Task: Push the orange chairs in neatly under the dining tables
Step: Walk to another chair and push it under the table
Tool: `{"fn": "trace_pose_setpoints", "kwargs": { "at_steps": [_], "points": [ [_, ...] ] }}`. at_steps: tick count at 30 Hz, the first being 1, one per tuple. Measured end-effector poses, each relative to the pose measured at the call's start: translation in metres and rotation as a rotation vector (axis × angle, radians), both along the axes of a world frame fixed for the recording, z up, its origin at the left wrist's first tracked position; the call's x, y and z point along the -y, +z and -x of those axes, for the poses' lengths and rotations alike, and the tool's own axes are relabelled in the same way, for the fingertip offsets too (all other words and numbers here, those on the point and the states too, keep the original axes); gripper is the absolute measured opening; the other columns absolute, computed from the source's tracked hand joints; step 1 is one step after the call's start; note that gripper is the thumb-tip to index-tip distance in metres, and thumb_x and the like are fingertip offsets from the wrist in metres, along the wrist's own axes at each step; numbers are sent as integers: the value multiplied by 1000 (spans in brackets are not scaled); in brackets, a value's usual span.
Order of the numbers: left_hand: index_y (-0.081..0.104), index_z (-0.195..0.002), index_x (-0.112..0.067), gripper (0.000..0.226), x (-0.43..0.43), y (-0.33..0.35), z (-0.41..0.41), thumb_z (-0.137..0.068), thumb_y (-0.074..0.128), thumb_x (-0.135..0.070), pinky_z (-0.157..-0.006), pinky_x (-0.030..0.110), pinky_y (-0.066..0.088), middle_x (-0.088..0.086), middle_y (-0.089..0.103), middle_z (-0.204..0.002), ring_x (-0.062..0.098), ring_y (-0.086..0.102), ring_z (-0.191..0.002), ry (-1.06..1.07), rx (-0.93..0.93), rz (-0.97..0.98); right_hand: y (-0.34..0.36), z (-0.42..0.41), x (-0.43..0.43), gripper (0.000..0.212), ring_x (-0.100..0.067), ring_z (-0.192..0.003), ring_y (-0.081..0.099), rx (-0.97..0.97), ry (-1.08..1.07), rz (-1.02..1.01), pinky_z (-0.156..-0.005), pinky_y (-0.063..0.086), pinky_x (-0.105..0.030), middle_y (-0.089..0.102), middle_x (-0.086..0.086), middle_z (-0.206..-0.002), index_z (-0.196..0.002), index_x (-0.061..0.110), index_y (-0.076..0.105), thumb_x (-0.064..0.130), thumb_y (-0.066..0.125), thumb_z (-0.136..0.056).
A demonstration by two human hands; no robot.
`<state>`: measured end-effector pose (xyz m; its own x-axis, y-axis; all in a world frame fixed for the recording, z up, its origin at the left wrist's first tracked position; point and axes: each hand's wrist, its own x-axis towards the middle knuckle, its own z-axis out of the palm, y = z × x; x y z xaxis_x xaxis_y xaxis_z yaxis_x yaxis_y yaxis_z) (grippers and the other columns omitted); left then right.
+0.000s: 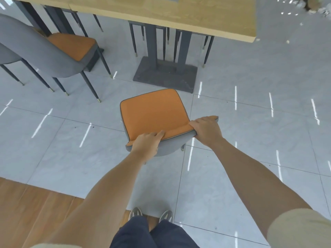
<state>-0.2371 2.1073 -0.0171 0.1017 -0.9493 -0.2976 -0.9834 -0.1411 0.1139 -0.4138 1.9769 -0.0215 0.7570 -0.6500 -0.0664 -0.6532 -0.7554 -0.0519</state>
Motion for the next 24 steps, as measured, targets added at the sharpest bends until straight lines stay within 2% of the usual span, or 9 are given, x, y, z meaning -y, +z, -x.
{"fn": "trace_pose_setpoints", "kwargs": {
  "at_steps": [2, 4, 6, 13, 15, 17, 18, 21, 24],
  "points": [
    [25, -142, -19, 58, 12, -1, -12, -90, 49, -13, -76, 37, 47, 9, 60, -115, 31, 58, -100, -3, -14, 2, 4, -10, 5, 34, -25, -41, 54, 18, 30, 35, -50, 46, -26, 54, -4, -43, -54, 9, 59, 0, 84, -32],
    [25, -143, -21, 58, 23, -2, -28, -90, 49, -13, -80, 37, 47, 7, 58, -119, 30, 57, -105, -11, -26, 2, 5, -23, 13, 41, -22, -33, 48, 17, 38, 48, -45, 40, -20, 48, 0, -36, -47, 12, 53, 4, 85, -23],
    [26, -143, -22, 58, 35, -3, -46, -90, 50, -13, -83, 37, 47, 6, 58, -121, 30, 55, -108, -13, -26, -5, 4, -37, 21, 45, -21, -30, 46, 21, 32, 38, -43, 37, -20, 46, 1, -34, -46, 12, 51, 9, 88, -21],
    [31, -140, -22, 57, 84, -5, -123, -88, 52, -12, -82, 39, 48, 8, 59, -119, 30, 56, -105, -80, -34, -5, -1, -100, 60, 50, -21, -30, 48, 16, -26, 14, -44, 42, -22, 48, 0, -36, -49, 12, 53, 20, 93, -21],
    [31, -140, -23, 56, 100, -7, -151, -88, 51, -12, -83, 39, 49, 7, 59, -119, 30, 56, -105, -111, -24, -7, -1, -122, 68, 46, -22, -38, 53, -32, -29, 11, -48, 40, -23, 54, -2, -43, -57, 11, 57, 25, 93, -33],
    [30, -141, -24, 56, 117, -6, -183, -89, 50, -12, -85, 38, 49, 6, 57, -122, 29, 55, -108, -142, -29, -22, -2, -149, 80, 33, -26, -59, 61, -46, -70, 20, -59, 37, -28, 63, -7, -64, -77, 8, 61, 28, 83, -63],
    [29, -142, -24, 57, 125, -5, -199, -90, 50, -12, -86, 37, 48, 5, 56, -124, 28, 54, -110, -157, -34, -32, -2, -162, 85, 30, -27, -63, 61, -20, -97, 36, -59, 35, -28, 64, -8, -67, -80, 7, 61, 27, 80, -69],
    [28, -142, -24, 58, 151, -2, -247, -90, 51, -11, -86, 36, 47, 5, 54, -126, 28, 53, -112, -202, -39, -30, -2, -204, 94, 42, -23, -37, 50, 47, -155, -15, -45, 27, -22, 52, -4, -43, -59, 9, 56, 22, 92, -42],
    [31, -141, -22, 57, 175, -3, -282, -89, 50, -8, -82, 36, 48, 6, 56, -123, 28, 55, -106, -240, -46, -18, -7, -234, 109, 48, -21, -33, 47, 53, -190, 26, -44, 26, -19, 49, 0, -40, -57, 11, 55, 22, 94, -31]
  ]
}}
